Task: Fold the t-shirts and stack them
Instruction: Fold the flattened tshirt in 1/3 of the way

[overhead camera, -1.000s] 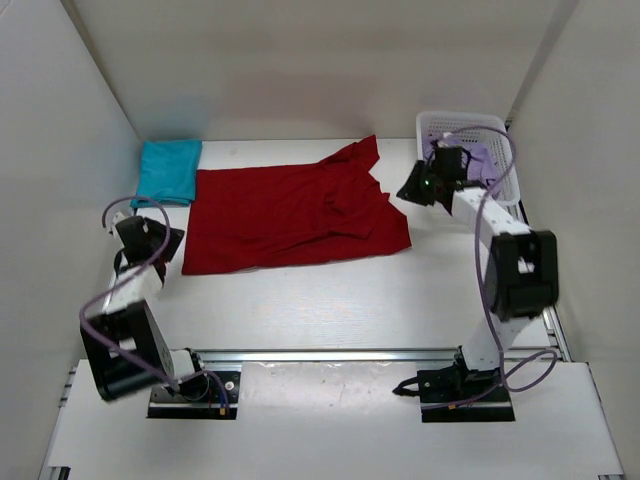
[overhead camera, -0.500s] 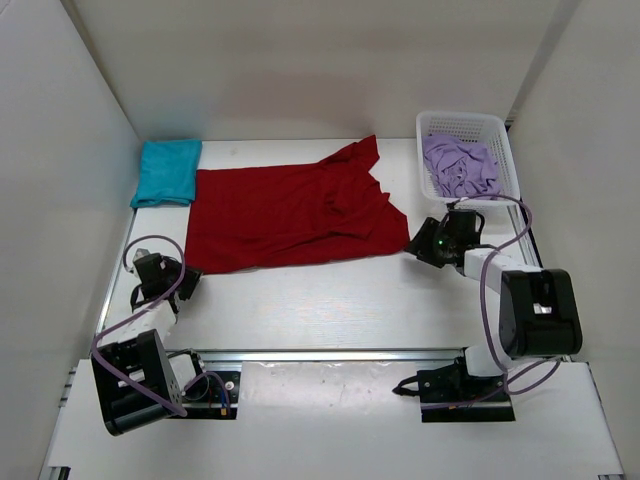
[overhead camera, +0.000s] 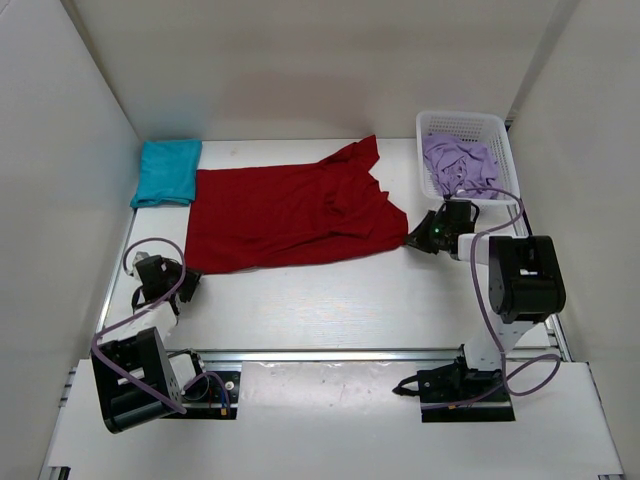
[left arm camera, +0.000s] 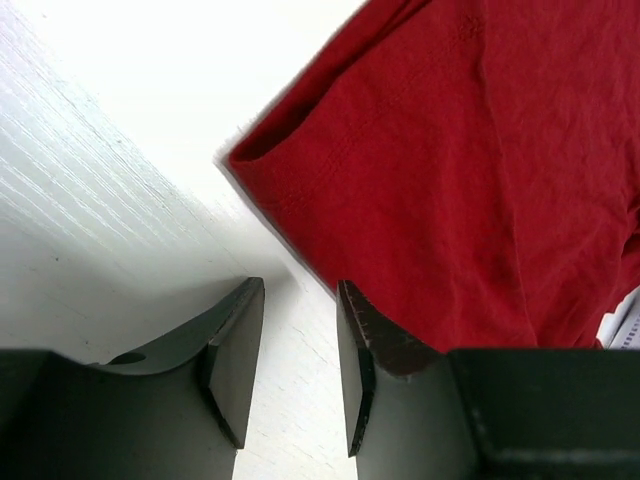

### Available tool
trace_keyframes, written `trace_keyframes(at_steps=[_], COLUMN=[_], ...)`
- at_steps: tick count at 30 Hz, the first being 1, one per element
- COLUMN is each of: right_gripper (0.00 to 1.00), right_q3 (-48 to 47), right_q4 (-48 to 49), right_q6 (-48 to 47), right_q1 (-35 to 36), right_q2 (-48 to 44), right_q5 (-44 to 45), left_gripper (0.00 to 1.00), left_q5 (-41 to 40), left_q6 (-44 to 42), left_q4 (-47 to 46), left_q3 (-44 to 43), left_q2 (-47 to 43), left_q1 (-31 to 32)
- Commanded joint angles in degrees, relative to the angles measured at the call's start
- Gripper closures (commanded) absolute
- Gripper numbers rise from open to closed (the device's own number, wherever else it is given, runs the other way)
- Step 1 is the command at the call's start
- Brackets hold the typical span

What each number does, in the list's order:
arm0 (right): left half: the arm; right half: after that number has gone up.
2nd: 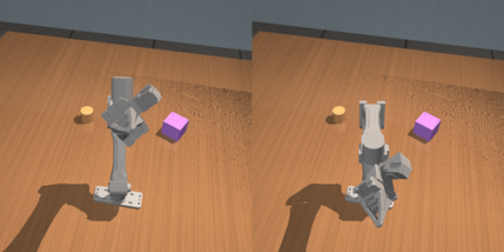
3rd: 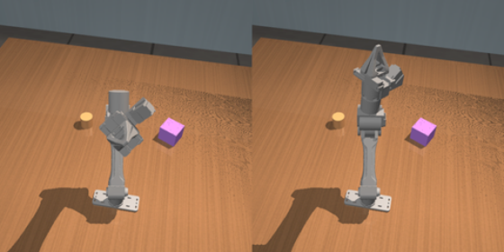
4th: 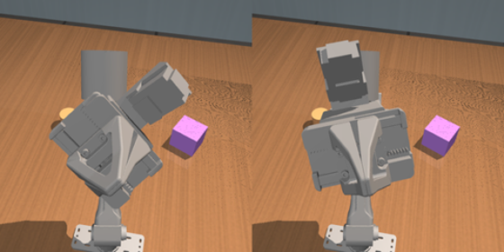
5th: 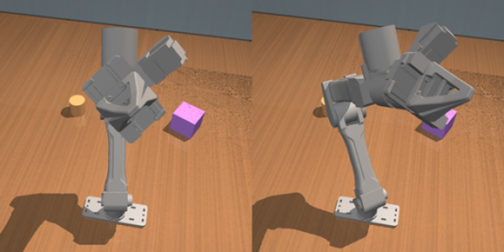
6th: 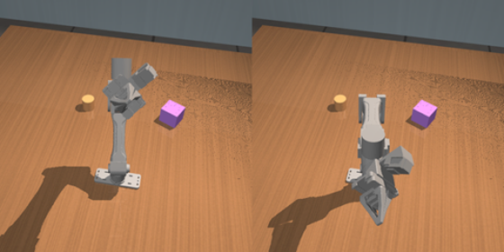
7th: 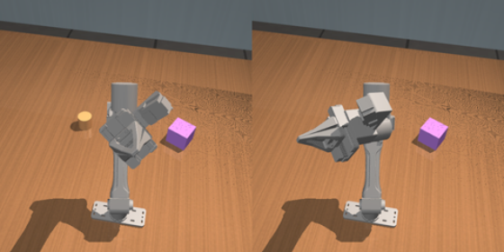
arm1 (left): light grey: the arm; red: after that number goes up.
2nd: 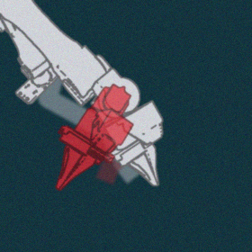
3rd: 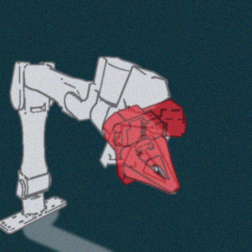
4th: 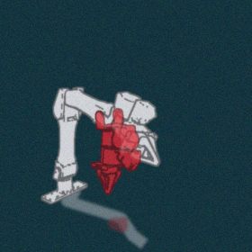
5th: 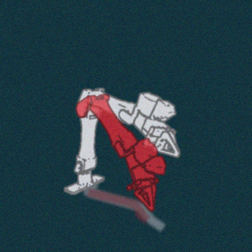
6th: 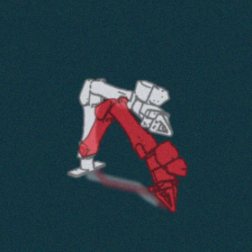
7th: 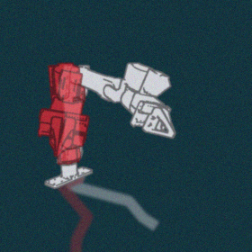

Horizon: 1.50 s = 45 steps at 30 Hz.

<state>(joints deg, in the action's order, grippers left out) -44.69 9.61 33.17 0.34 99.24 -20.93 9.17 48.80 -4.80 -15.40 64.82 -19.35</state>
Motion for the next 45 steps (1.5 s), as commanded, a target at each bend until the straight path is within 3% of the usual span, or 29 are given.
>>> trace_keyframes(at_steps=[1,8,16,20,21,25,28,33,37,38,39,41,43,45], right_gripper=[1.0,1.0,1.0,1.0,1.0,1.0,1.0,1.0,1.0,1.0,0.93,0.66,0.54,0.51], right_q3=[2.4,16.5,30.1,33.3,33.3,32.8,32.5,29.8,26.6,25.5,24.6,22.2,17.8,13.1], right_q4=[2.7,2.8,-1.3,-5.0,-5.8,-8.7,-12.3,-26.9,-32.4,-35.4,-35.8,-37.2,-37.9,-38.5], right_q6=[2.1,5.0,4.1,3.1,3.1,3.1,3.8,2.0,3.0,3.4,3.0,1.6,-2.1,-3.7], right_q1=[-0.2,-3.9,-6.0,-7.3,-7.5,-8.9,-9.6,-10.8,-9.7,-9.1,-8.7,-8.3,-8.5,-7.7], right_q2=[-2.0,-16.9,-32.0,-39.5,-41.1,-44.8,-47.3,-50.6,-53.8,-54.7,-55.0,-55.0,-54.2,-53.3], right_q5=[0.4,4.3,2.5,2.1,2.6,1.4,1.1,2.2,2.2,4.5,4.3,5.1,6.0,5.7], left_gripper=[0.54,0.53,0.51,0.62,0.74,0.98,1.0,1.0,1.0,0.91,0.84,0.52,0.38,0.36], left_q5=[-2.0,-2.1,-0.7,-1.7,-1.4,-1.3,-2.5,-1.9,-5.8,-6.4,-6.4,-5.5,-7.2,-8.6], left_q6=[0.5,1.1,1.1,1.4,1.7,1.0,-0.9,-5.5,-11.0,-11.9,-12.6,-13.2,-13.8,-14.3], left_q4=[-1.8,-2.2,-3.5,-4.9,-5.2,-3.5,1.6,13.4,25.5,26.3,27.3,27.2,28.2,28.4], left_q3=[0.4,-2.5,-2.1,-0.7,-0.4,-3.3,-4.4,0.5,-1.6,-2.3,-3.0,-4.1,-6.6,-10.6], left_q2=[0.1,4.9,7.3,6.6,6.8,8.7,7.5,-6.6,-14.5,-14.8,-14.9,-15.5,-15.4,-15.8], left_q1=[0.0,1.1,2.4,3.1,2.4,1.5,2.0,-3.3,-0.3,0.5,1.0,1.1,1.4,3.7])
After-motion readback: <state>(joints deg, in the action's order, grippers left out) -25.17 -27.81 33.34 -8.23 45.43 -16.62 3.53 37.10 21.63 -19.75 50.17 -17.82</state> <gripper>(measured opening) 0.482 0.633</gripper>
